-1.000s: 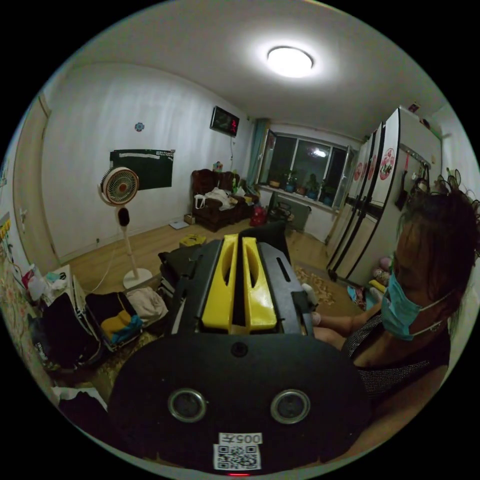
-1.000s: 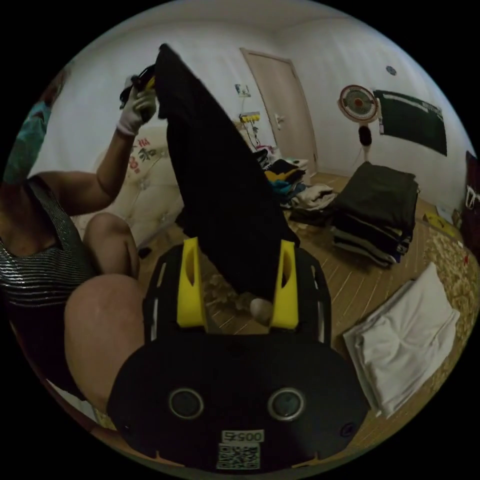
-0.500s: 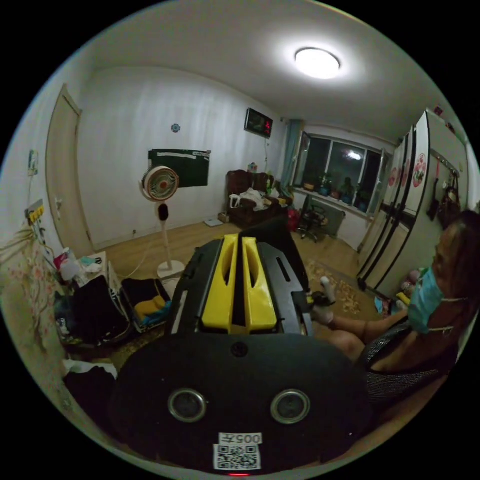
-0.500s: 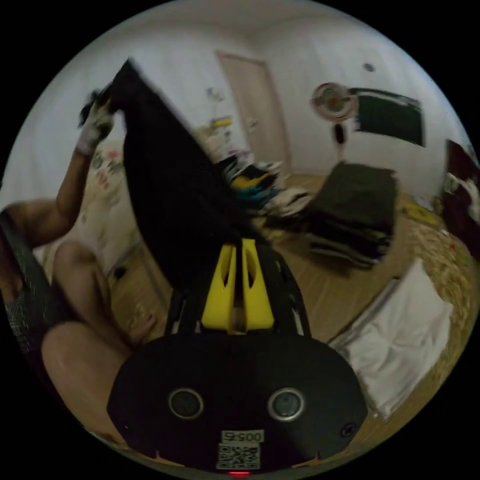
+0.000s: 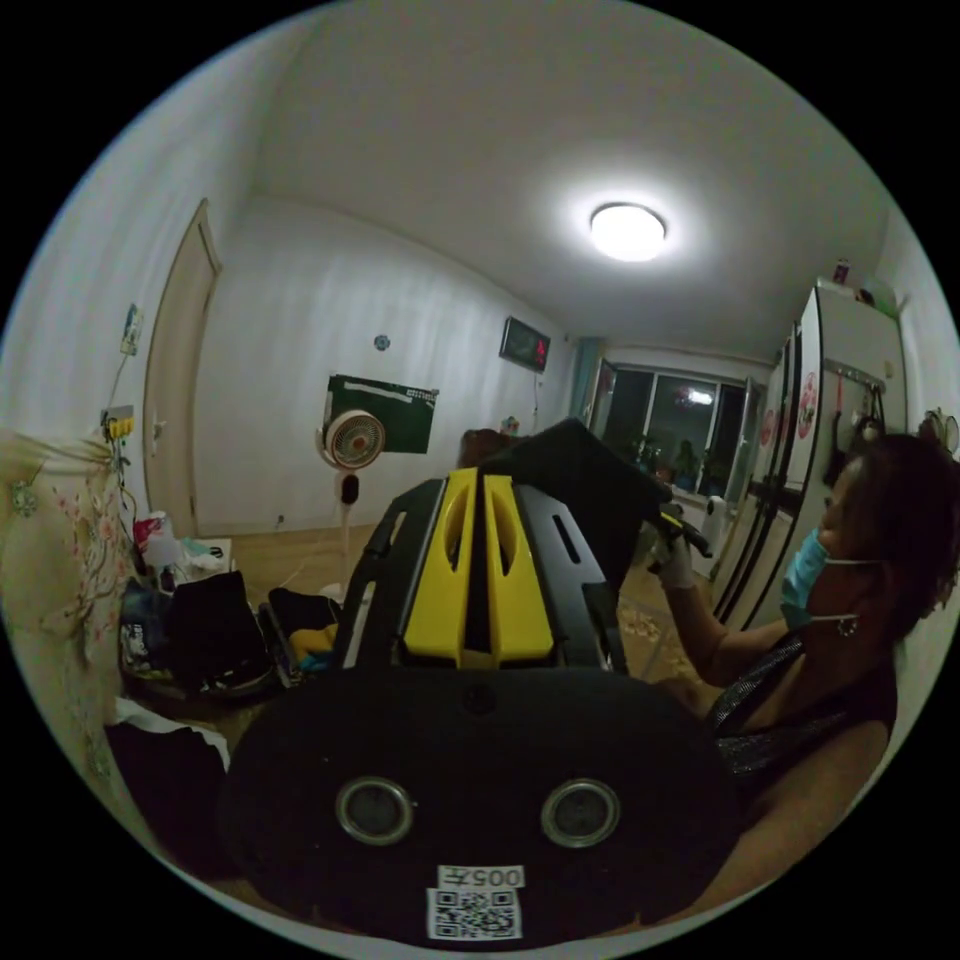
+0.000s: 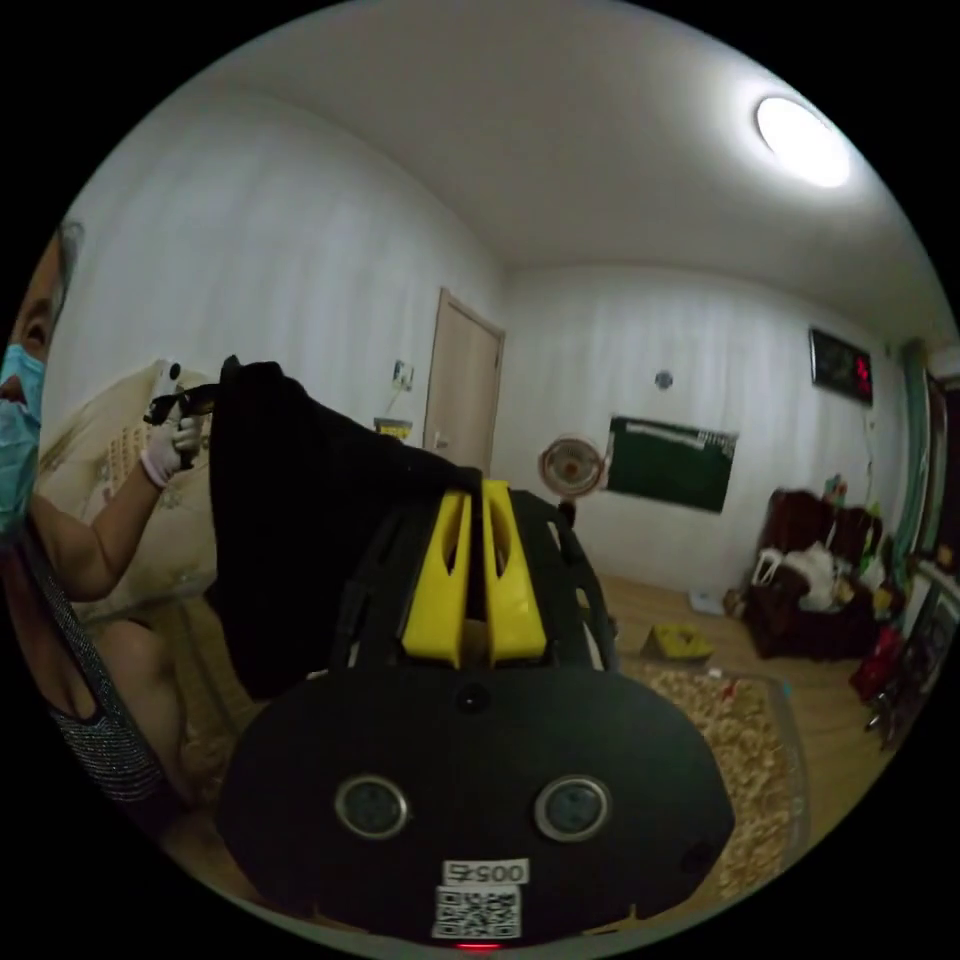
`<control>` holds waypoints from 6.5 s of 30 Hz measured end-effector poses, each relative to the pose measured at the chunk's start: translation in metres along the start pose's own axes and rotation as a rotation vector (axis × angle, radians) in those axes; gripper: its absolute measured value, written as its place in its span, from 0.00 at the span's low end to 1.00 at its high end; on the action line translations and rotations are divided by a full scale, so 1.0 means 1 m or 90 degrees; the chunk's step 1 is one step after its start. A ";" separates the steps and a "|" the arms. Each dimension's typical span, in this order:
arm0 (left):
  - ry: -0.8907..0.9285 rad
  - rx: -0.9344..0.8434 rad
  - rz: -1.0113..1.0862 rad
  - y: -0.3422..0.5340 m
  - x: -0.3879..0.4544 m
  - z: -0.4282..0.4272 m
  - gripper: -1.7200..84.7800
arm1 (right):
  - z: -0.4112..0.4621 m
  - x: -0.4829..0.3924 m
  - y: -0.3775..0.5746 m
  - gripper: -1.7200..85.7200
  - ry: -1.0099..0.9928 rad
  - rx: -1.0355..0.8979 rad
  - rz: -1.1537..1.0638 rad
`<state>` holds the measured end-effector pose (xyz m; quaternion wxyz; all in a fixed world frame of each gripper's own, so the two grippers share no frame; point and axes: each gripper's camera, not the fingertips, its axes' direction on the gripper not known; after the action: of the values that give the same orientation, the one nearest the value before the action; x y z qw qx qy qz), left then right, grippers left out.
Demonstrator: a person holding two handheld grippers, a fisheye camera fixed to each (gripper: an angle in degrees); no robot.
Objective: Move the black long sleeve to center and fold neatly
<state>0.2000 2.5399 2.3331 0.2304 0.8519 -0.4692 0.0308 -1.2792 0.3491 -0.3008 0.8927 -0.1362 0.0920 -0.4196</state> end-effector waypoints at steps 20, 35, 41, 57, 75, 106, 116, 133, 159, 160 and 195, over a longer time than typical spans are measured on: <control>-0.017 -0.140 -0.095 0.229 -0.001 -0.004 0.02 | 0.176 -0.049 0.034 0.00 -0.040 -0.137 -0.080; -0.260 -0.284 -0.423 0.522 -0.198 0.229 0.02 | 0.724 -0.023 0.261 0.02 -0.250 -0.607 0.205; -0.175 -0.460 -0.337 0.625 -0.132 0.272 0.01 | 0.791 -0.083 0.350 0.01 -0.423 -0.788 -0.019; -0.160 -0.966 -0.088 0.855 0.077 0.509 0.02 | 0.931 -0.187 0.514 0.01 -0.635 -0.962 -0.294; -0.067 -1.001 -0.194 0.950 0.196 0.651 0.02 | 0.951 -0.147 0.592 0.01 -0.654 -0.996 -0.402; 0.276 -0.510 -0.271 0.862 0.216 1.265 0.01 | 0.674 0.287 0.626 0.01 0.158 -0.739 0.375; 0.284 -0.651 -0.092 0.916 0.329 1.276 0.01 | 0.534 0.324 0.677 0.12 0.189 -0.678 0.573; 0.570 -0.766 -0.109 0.960 0.384 1.327 0.15 | 0.420 0.404 0.706 0.17 0.194 -0.743 0.534; 0.746 -0.519 -0.115 0.827 0.173 1.226 0.08 | 0.421 0.399 0.648 0.03 -0.261 -0.426 0.728; 0.747 -0.489 -0.134 0.819 0.145 1.208 0.08 | 0.436 0.391 0.649 0.03 -0.332 -0.380 0.756; 0.302 -0.556 -0.277 0.978 -0.112 0.827 0.18 | 0.803 0.064 0.566 0.08 -0.175 -0.754 0.126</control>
<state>-0.7939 1.8357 1.9210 0.6638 0.7239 -0.1861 -0.0239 -0.6048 0.7785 0.2737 0.7037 -0.6527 0.2057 -0.1910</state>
